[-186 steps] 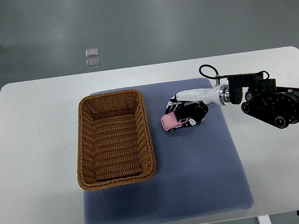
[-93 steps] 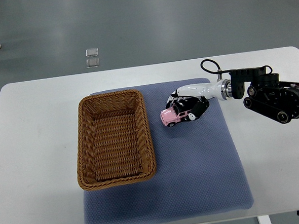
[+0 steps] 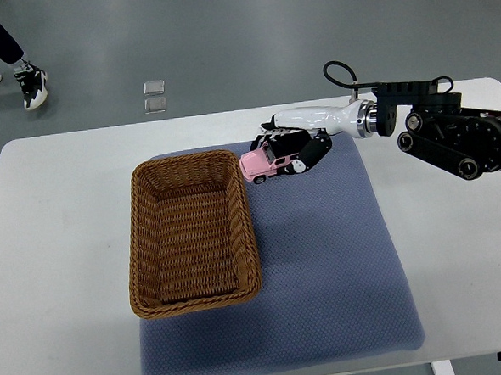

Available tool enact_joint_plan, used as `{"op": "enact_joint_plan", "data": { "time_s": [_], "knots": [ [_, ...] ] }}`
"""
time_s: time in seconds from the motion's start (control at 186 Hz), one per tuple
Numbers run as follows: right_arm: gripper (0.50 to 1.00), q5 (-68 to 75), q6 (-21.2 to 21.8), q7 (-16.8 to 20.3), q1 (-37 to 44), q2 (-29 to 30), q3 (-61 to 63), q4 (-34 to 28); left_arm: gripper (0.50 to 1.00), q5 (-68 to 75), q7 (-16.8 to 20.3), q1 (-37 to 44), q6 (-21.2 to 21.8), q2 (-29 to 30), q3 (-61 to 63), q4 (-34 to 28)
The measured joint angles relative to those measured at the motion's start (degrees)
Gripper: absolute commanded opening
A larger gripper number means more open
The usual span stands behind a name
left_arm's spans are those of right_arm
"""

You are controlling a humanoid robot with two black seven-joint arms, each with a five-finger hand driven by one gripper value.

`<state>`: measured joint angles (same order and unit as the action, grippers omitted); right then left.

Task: Place pink car in brown basket
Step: 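Lift the pink car and carry it over the wicker basket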

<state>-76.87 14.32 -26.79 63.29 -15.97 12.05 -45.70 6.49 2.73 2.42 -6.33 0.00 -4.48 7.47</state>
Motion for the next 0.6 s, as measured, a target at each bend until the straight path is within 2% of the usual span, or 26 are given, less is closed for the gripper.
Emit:
{"op": "enact_joint_plan", "data": {
  "time_s": [0.539,0.598],
  "knots": [
    [0.5,4.6,-0.28,0.3,4.92,14.81,-0.47,1.9,1.0,0.01,0.0,-0.02,0.0,0.0,0.0,0.0],
    [0.547,4.61,-0.29,0.42,4.97,15.55,-0.82,2.52,1.0,0.01,0.0,-0.01,0.0,0.0,0.0,0.0]
  ]
}}
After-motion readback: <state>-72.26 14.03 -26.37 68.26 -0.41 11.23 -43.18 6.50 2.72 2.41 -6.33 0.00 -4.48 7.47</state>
